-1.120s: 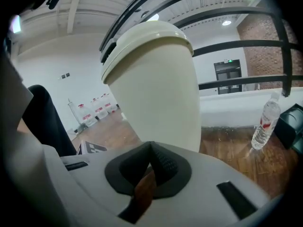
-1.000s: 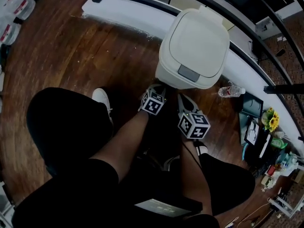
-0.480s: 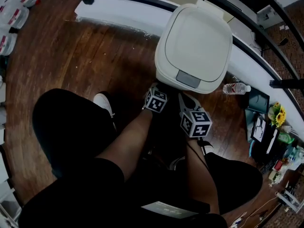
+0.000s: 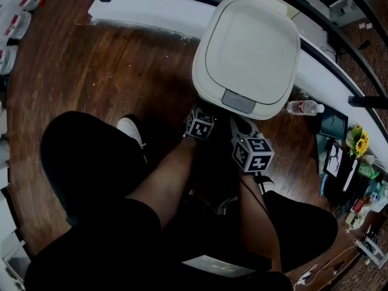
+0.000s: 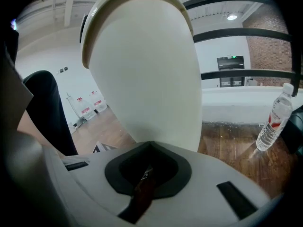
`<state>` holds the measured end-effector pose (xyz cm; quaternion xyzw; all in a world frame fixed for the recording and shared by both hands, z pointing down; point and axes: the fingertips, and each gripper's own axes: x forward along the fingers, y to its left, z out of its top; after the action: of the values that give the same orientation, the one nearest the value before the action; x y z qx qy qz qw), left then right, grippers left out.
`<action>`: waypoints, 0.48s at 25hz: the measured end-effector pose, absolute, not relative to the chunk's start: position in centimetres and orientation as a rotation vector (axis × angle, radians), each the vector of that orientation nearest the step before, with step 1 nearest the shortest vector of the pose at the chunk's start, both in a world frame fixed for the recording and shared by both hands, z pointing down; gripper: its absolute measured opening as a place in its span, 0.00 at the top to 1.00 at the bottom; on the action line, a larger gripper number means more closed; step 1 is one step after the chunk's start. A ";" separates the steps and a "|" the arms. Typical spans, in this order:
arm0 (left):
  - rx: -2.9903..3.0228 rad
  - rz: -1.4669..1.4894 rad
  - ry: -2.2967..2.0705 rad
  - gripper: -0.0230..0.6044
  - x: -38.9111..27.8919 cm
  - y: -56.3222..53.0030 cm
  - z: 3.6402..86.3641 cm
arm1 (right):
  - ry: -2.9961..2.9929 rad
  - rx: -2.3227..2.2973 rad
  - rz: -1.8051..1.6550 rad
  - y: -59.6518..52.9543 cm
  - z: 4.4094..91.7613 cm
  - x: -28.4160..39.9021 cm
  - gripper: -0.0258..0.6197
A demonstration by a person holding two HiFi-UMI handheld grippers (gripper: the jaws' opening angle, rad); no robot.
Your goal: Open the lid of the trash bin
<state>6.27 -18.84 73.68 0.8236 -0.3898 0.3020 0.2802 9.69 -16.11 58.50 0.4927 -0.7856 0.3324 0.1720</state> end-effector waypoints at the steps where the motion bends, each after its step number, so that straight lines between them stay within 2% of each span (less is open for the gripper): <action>1: 2.209 0.809 -1.047 0.90 6.3 -18.9 73.7 | -2.230 1.401 0.950 -16.2 58.6 9.7 0.95; 12: 2.161 0.845 -1.076 0.90 6.5 -19.1 74.8 | -2.234 1.410 0.974 -16.4 58.8 10.1 0.95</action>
<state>6.54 -19.08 74.84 0.8092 -0.4027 0.3164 0.2878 10.05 -16.39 58.76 0.4942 -0.7829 0.3413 0.1623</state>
